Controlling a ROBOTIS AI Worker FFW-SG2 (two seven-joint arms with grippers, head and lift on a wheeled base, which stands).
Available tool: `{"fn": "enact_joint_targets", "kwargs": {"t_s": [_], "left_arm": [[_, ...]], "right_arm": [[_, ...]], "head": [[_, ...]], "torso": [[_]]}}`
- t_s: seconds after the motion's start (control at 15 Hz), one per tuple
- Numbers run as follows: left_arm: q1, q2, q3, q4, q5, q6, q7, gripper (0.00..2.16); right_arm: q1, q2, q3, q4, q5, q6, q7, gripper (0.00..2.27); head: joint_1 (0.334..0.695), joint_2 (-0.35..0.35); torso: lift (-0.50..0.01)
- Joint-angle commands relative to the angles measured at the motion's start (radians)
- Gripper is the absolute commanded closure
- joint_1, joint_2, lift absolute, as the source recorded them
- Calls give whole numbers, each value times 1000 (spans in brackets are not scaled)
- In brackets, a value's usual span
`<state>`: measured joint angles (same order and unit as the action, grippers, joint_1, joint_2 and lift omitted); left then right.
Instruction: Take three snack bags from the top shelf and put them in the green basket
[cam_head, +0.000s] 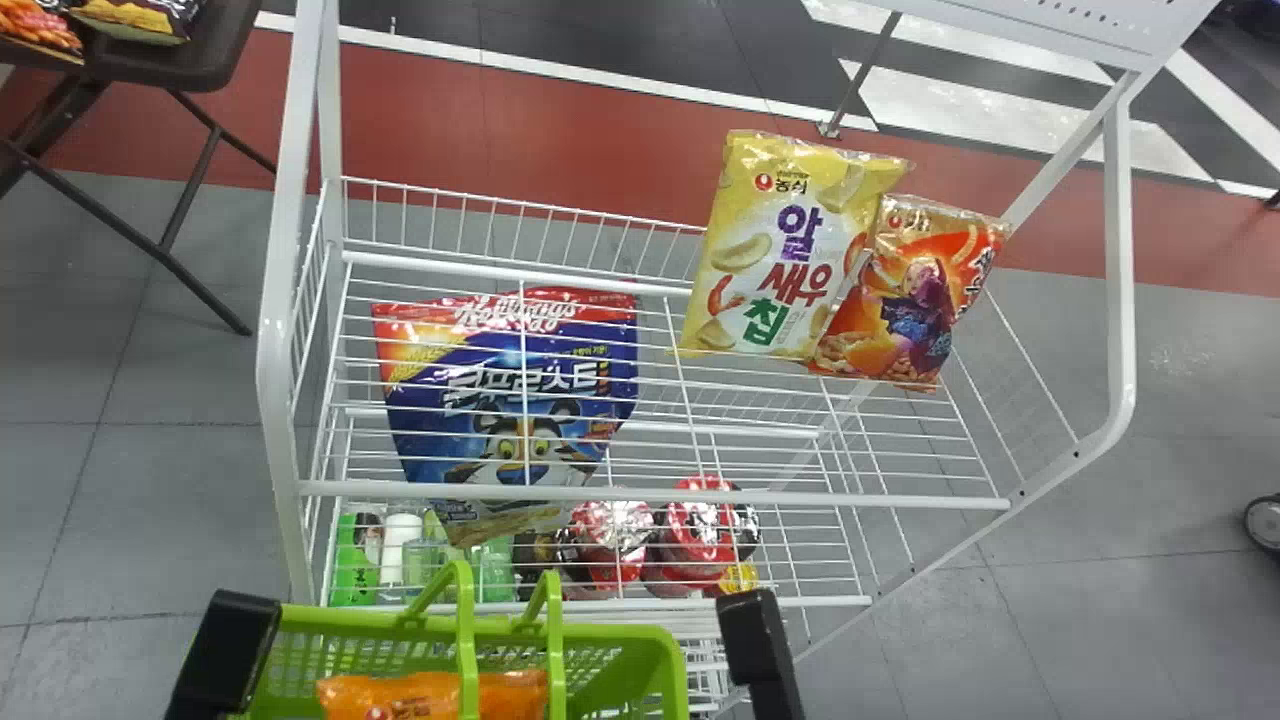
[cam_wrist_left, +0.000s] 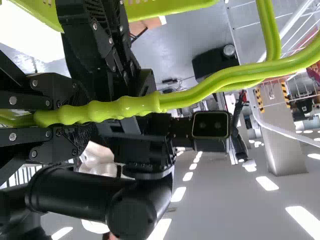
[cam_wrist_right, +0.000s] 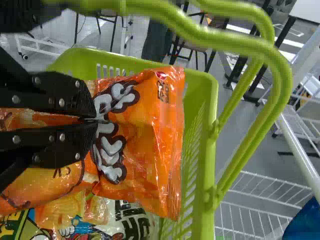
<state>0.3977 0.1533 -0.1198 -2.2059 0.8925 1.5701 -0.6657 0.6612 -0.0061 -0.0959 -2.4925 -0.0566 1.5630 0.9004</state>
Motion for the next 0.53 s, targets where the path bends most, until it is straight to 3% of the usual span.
{"fn": "enact_joint_targets", "kwargs": {"t_s": [0.0, 0.33, 0.47], "left_arm": [[0, -3, -8, 0, -1, 1, -2, 1605], [6, 0, -11, -3, 0, 1, -2, 1605], [18, 2, -11, -14, -1, 1, -2, 1605]], "right_arm": [[44, 5, -61, -17, 8, -91, -15, 43], [63, 7, -169, -16, -28, -511, -32, 63], [57, 7, -203, -9, -69, -674, -94, 93]], "head": [[695, -350], [695, -350], [695, -350]], "torso": [[-28], [-28], [-28]]}}
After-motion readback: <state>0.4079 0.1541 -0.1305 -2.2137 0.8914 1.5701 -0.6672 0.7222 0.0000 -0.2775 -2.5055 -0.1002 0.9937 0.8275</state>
